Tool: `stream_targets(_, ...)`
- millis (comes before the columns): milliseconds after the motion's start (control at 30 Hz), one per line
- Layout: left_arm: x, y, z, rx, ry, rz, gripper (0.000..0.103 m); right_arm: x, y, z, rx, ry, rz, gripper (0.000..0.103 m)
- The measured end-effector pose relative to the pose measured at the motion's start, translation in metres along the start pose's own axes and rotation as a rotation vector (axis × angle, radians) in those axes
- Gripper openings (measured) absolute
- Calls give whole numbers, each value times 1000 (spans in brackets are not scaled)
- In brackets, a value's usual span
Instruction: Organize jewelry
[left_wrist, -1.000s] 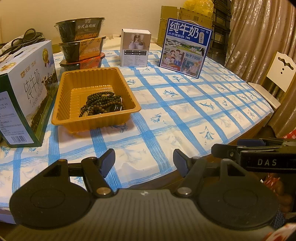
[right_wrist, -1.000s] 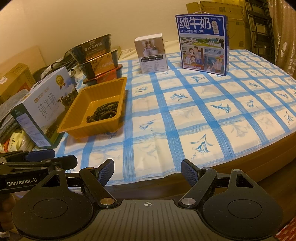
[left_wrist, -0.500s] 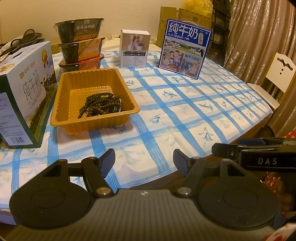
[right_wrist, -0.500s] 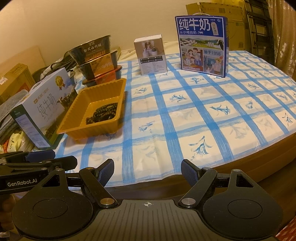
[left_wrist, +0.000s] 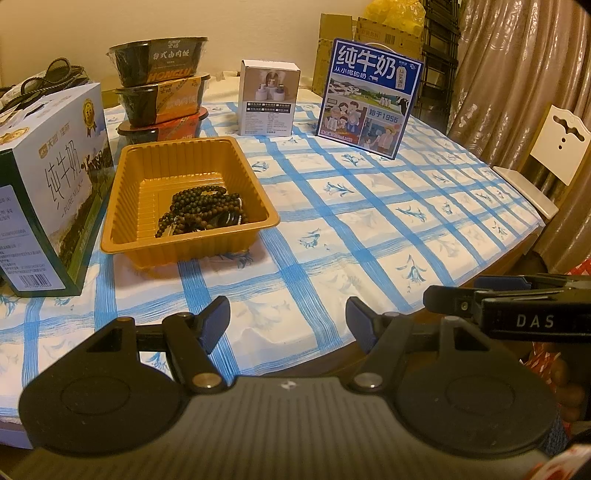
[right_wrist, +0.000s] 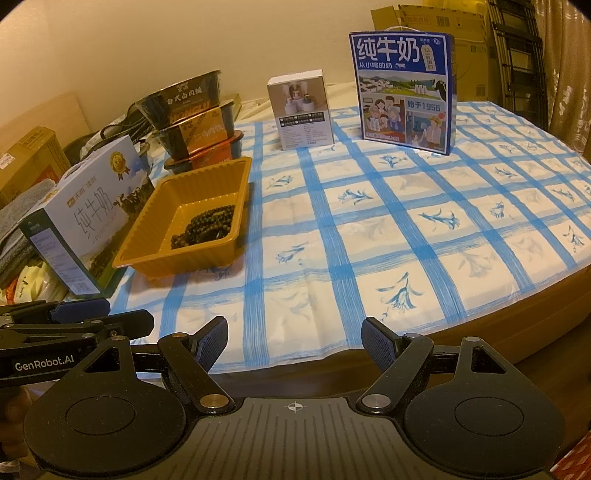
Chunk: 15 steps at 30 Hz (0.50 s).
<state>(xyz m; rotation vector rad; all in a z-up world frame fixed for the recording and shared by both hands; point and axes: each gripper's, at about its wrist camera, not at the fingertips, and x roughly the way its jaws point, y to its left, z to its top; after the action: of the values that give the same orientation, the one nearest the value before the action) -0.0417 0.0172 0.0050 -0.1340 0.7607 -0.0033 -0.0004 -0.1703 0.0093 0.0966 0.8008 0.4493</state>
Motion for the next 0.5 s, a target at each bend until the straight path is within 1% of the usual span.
stream_targets(500,0,0,2,0,-2,0,67,0,0,0,0,0,-1,79)
